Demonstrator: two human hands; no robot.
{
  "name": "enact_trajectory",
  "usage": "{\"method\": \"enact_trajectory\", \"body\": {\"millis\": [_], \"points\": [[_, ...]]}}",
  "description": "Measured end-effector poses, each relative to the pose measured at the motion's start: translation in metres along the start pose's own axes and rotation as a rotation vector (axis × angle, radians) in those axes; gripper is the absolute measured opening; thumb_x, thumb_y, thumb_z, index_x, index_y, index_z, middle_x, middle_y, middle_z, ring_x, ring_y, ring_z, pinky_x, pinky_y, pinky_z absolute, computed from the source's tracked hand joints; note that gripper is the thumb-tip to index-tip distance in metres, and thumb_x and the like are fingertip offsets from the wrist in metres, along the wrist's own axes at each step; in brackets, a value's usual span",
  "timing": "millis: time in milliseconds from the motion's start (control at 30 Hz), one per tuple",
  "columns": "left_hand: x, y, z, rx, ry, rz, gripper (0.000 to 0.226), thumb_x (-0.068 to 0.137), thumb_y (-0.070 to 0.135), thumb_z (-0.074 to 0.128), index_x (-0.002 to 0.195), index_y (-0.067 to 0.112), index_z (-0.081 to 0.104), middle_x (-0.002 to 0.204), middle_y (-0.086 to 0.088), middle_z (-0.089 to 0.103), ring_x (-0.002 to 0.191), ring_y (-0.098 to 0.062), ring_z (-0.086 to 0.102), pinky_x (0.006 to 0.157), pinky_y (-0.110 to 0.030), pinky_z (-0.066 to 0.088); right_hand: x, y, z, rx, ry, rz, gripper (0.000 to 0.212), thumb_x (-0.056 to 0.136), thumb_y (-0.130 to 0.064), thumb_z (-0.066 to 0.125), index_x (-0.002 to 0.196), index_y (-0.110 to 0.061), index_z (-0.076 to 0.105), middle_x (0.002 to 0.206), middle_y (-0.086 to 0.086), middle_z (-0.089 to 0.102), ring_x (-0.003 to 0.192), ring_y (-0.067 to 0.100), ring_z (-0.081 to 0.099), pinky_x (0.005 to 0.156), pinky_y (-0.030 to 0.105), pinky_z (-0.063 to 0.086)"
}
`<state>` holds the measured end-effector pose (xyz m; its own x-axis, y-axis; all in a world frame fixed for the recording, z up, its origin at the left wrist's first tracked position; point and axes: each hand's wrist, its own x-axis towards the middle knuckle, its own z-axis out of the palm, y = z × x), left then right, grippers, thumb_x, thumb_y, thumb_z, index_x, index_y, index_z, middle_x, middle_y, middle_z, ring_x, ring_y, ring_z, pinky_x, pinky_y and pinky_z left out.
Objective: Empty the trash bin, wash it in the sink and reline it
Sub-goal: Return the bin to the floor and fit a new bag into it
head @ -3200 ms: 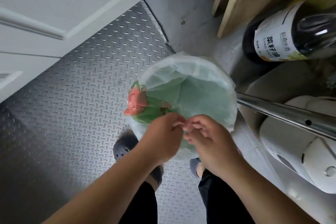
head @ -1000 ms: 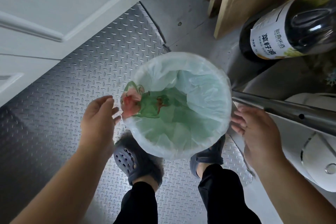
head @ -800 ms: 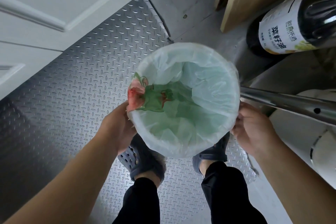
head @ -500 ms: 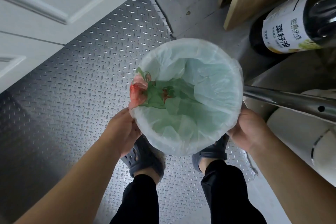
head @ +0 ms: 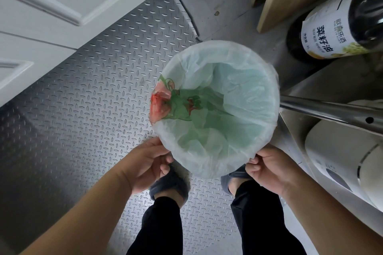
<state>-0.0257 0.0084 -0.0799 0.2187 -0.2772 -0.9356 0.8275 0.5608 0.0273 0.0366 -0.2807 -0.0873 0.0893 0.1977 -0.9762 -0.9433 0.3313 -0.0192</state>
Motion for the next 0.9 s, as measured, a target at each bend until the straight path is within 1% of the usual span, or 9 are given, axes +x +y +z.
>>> {"method": "enact_trajectory", "body": {"millis": [200, 333, 433, 567, 633, 667, 700, 767, 900], "points": [[0.011, 0.001, 0.004, 0.009, 0.032, -0.025, 0.021, 0.075, 0.004, 0.070, 0.094, 0.012, 0.073, 0.083, -0.009, 0.065, 0.053, -0.010, 0.053, 0.038, -0.016, 0.043, 0.012, -0.013, 0.001, 0.071, 0.030, 0.024, 0.022, 0.072, 0.002, 0.049, 0.071, -0.018, 0.057, 0.052, -0.009, 0.042, 0.036, 0.002, 0.035, 0.034, 0.011, 0.024], [0.019, -0.004, 0.002, -0.043, 0.052, -0.063, 0.022, 0.086, -0.006, 0.052, 0.089, 0.010, 0.067, 0.065, -0.006, 0.058, 0.046, -0.007, 0.048, 0.034, -0.014, 0.037, 0.016, -0.016, -0.007, 0.253, -0.050, 0.039, 0.017, 0.056, 0.000, 0.063, 0.061, -0.016, 0.058, 0.045, -0.010, 0.040, 0.031, 0.003, 0.036, 0.031, 0.010, 0.027], [0.026, -0.008, 0.001, -0.165, 0.062, -0.080, 0.027, 0.089, -0.007, 0.045, 0.088, 0.009, 0.067, 0.068, -0.006, 0.062, 0.047, -0.008, 0.052, 0.036, -0.015, 0.042, 0.022, -0.013, -0.016, 0.317, -0.094, -0.001, 0.013, 0.066, -0.003, 0.054, 0.064, -0.015, 0.058, 0.046, -0.008, 0.040, 0.034, 0.004, 0.036, 0.035, 0.013, 0.026], [0.033, -0.012, 0.006, -0.191, 0.033, -0.028, 0.037, 0.092, -0.009, 0.042, 0.096, 0.007, 0.075, 0.100, -0.014, 0.070, 0.085, -0.026, 0.060, 0.067, -0.030, 0.053, 0.033, -0.015, -0.019, 0.221, -0.122, -0.026, 0.022, 0.061, -0.016, 0.070, 0.077, -0.021, 0.056, 0.069, -0.005, 0.039, 0.057, 0.012, 0.013, 0.038, 0.020, 0.019], [0.036, -0.009, 0.008, -0.197, 0.030, -0.010, 0.035, 0.094, -0.006, 0.042, 0.106, 0.007, 0.073, 0.117, -0.017, 0.063, 0.104, -0.031, 0.052, 0.083, -0.036, 0.049, 0.035, -0.020, -0.012, 0.184, -0.144, -0.040, 0.031, 0.063, -0.025, 0.075, 0.090, -0.021, 0.059, 0.086, -0.001, 0.045, 0.070, 0.011, 0.013, 0.041, 0.021, 0.029], [0.038, -0.007, 0.009, -0.189, 0.027, 0.005, 0.032, 0.097, -0.002, 0.043, 0.113, 0.007, 0.069, 0.121, -0.018, 0.062, 0.107, -0.031, 0.054, 0.088, -0.038, 0.049, 0.037, -0.022, -0.007, 0.157, -0.158, -0.065, 0.036, 0.068, -0.028, 0.073, 0.101, -0.018, 0.064, 0.098, 0.004, 0.055, 0.072, 0.012, 0.033, 0.050, 0.025, 0.047], [0.039, -0.005, 0.009, -0.155, 0.032, 0.024, 0.031, 0.099, 0.002, 0.043, 0.119, 0.007, 0.066, 0.122, -0.018, 0.064, 0.108, -0.031, 0.059, 0.092, -0.042, 0.050, 0.038, -0.023, -0.004, 0.125, -0.164, -0.099, 0.049, 0.072, -0.028, 0.072, 0.117, -0.012, 0.064, 0.115, 0.012, 0.063, 0.089, 0.022, 0.057, 0.074, 0.038, 0.059], [0.043, -0.002, 0.013, -0.070, 0.068, 0.062, 0.030, 0.101, 0.007, 0.044, 0.124, 0.006, 0.063, 0.120, -0.018, 0.068, 0.107, -0.032, 0.065, 0.097, -0.049, 0.050, 0.038, -0.027, 0.003, 0.056, -0.149, -0.183, 0.069, 0.077, -0.028, 0.070, 0.139, -0.004, 0.052, 0.138, 0.020, 0.057, 0.126, 0.039, 0.056, 0.107, 0.057, 0.043], [0.043, 0.005, 0.018, -0.248, 0.167, 0.093, 0.032, 0.101, 0.007, 0.035, 0.111, 0.004, 0.065, 0.099, -0.012, 0.074, 0.090, -0.026, 0.071, 0.080, -0.040, 0.060, 0.034, -0.035, 0.004, 0.102, -0.036, -0.251, 0.047, 0.082, -0.014, 0.057, 0.129, -0.003, 0.058, 0.139, 0.022, 0.054, 0.131, 0.041, 0.051, 0.114, 0.054, 0.037]]}}
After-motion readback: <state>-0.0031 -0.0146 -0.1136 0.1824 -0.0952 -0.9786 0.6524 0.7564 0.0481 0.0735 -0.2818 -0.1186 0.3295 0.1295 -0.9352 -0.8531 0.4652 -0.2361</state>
